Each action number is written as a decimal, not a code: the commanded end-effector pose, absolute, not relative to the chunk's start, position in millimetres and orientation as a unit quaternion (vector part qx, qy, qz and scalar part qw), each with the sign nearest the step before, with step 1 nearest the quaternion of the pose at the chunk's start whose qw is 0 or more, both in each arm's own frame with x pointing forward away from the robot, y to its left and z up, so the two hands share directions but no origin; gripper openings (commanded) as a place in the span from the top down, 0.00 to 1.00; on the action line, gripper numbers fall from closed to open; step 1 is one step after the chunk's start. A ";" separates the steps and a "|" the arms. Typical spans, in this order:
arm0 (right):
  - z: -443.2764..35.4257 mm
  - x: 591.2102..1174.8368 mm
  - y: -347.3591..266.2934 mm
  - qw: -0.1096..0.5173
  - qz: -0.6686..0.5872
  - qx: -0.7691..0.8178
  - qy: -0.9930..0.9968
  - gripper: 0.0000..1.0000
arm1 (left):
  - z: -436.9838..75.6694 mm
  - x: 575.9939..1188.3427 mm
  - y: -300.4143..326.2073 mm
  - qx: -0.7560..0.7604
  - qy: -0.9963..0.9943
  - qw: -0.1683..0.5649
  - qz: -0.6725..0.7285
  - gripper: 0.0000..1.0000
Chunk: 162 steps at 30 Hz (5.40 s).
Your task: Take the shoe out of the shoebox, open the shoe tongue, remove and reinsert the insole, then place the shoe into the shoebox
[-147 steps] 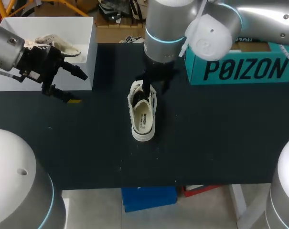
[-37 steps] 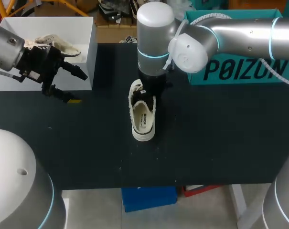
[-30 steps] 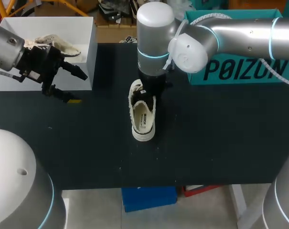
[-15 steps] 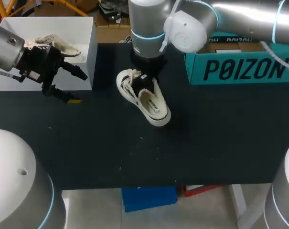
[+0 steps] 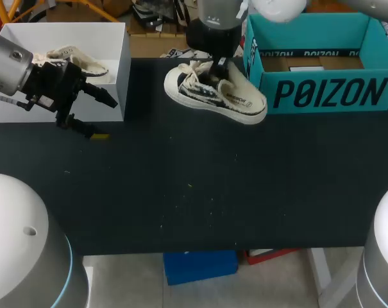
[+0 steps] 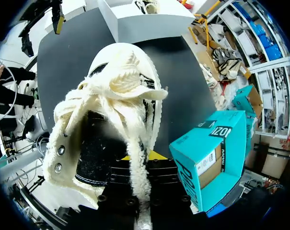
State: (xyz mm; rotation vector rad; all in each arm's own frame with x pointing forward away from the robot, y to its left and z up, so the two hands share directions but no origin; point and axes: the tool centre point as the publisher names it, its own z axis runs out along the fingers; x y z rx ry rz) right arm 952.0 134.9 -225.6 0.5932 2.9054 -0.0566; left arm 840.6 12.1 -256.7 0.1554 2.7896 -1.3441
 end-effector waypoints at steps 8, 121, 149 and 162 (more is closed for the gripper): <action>-163.9 968.3 90.1 0.059 -0.029 -0.050 0.997 1.00 | -256.3 840.0 12.2 0.050 0.901 0.020 -0.431 0.00; -255.2 1161.8 -148.4 0.011 -0.071 -0.014 0.997 1.00 | -256.3 840.0 12.2 0.050 0.901 0.020 -0.431 0.00; -326.8 1160.5 -155.3 -0.017 -0.027 -0.021 0.999 1.00 | -256.3 840.0 12.2 0.050 0.901 0.020 -0.431 0.00; -354.7 1158.1 -148.8 -0.024 -0.015 -0.020 0.999 1.00 | -256.3 840.0 12.2 0.050 0.901 0.020 -0.431 0.00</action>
